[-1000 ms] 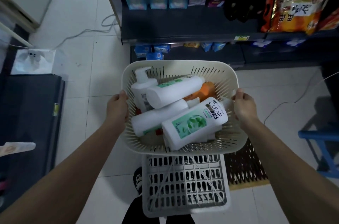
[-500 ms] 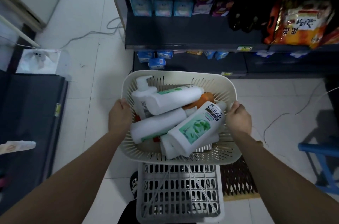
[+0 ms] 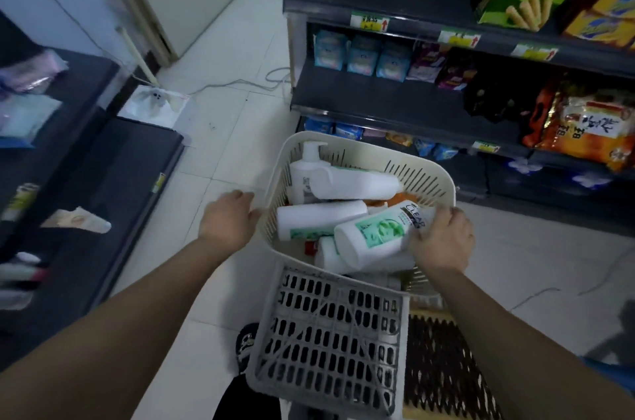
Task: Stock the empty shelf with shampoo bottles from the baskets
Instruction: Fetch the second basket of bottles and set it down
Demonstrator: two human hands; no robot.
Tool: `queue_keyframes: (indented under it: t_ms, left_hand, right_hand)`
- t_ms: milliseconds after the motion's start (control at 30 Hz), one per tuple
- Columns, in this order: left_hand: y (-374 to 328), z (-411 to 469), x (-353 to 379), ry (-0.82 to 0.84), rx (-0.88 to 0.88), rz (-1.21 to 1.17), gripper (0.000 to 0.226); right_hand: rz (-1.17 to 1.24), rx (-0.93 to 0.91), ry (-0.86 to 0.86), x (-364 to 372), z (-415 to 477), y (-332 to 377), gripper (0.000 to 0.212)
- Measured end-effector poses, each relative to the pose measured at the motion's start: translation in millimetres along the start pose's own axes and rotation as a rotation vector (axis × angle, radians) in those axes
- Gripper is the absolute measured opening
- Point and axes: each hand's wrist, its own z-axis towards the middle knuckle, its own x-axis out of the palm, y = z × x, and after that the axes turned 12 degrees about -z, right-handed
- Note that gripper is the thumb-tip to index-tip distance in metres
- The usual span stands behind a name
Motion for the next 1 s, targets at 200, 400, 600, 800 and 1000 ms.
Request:
queue_keyframes:
  t_ms: [200,400,600,800,1000]
  left_hand:
    - [40,-81,-43,-0.015,-0.167,0.117,0.041]
    - [95,-187,-81,-0.063,-0.364,0.196,0.033]
    - [160,-305,-106,-0.150,-0.579,0.150,0.031]
    - [217,-436,-129,-0.258,-0.768,0.184,0.032]
    - [278,-578,-141,-0.321,-0.958,0.213,0.039]
  right_hand:
    - [-0.025,-0.503,0.096,-44,-41,75,0.068]
    - [-0.154,-0.954,0.157,-74,-114,167,0.057]
    - [-0.316,-1.291,0.087,-87,-214,251,0.056]
    - [-0.341,-1.570,0.005,-91,-344,317,0.054]
    - [-0.410,-1.800,-0.039,-97,-496,366,0.058]
